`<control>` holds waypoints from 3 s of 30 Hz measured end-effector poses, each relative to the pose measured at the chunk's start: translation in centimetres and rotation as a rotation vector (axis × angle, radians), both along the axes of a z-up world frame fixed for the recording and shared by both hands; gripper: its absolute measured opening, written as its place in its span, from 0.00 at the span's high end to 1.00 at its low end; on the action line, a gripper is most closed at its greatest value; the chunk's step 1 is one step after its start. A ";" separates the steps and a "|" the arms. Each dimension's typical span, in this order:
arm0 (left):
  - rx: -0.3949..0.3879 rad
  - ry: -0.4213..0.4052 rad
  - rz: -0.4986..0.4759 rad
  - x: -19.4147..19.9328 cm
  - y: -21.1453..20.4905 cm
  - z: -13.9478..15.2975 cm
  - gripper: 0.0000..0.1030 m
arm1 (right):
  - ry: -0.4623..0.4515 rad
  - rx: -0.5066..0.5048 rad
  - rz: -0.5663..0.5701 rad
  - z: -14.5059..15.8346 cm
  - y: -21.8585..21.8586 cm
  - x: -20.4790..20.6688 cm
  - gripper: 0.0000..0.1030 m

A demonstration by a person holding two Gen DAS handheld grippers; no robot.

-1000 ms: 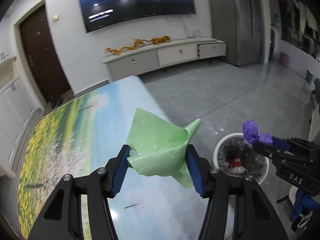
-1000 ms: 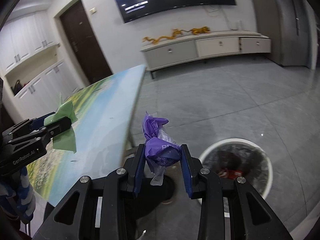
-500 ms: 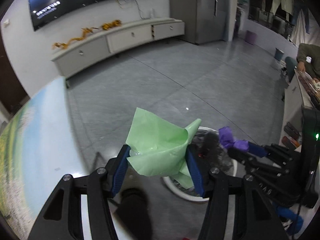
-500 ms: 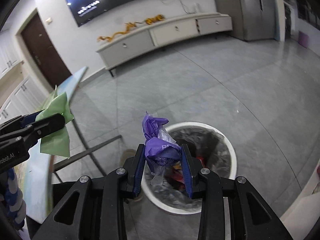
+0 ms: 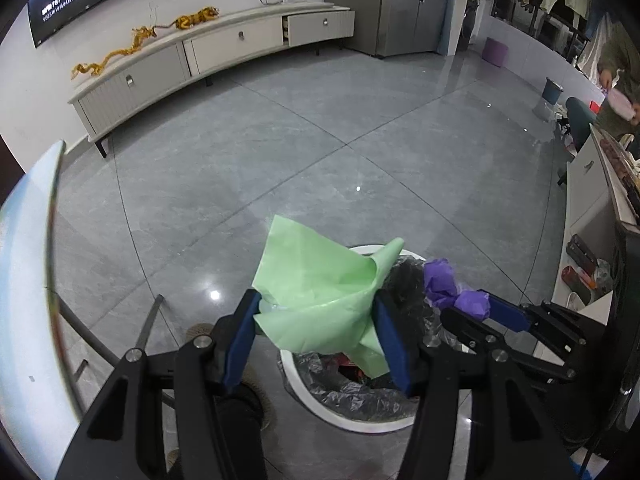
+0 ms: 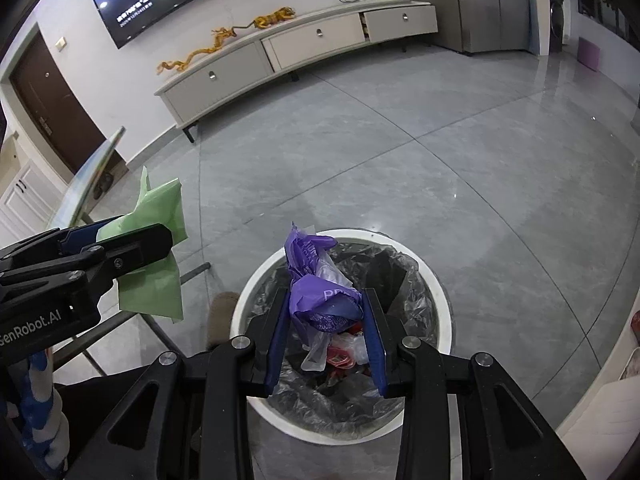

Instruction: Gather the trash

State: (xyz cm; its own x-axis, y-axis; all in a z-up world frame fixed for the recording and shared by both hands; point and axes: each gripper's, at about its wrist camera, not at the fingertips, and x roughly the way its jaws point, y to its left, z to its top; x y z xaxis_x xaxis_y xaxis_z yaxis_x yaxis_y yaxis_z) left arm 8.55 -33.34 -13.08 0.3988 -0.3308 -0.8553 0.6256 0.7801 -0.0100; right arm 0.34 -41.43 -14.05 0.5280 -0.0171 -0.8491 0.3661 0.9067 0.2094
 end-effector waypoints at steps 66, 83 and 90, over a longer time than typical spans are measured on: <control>-0.044 -0.418 0.719 -11.5 34.5 10.4 0.32 | -0.265 -0.476 0.330 14.9 29.3 -2.5 0.27; -0.026 -0.457 0.816 -12.6 37.7 10.4 0.22 | -0.304 -0.497 0.400 15.3 33.0 -2.7 0.27; -0.019 -0.454 0.827 -12.4 38.2 9.9 0.19 | -0.315 -0.498 0.405 15.4 33.6 -3.0 0.27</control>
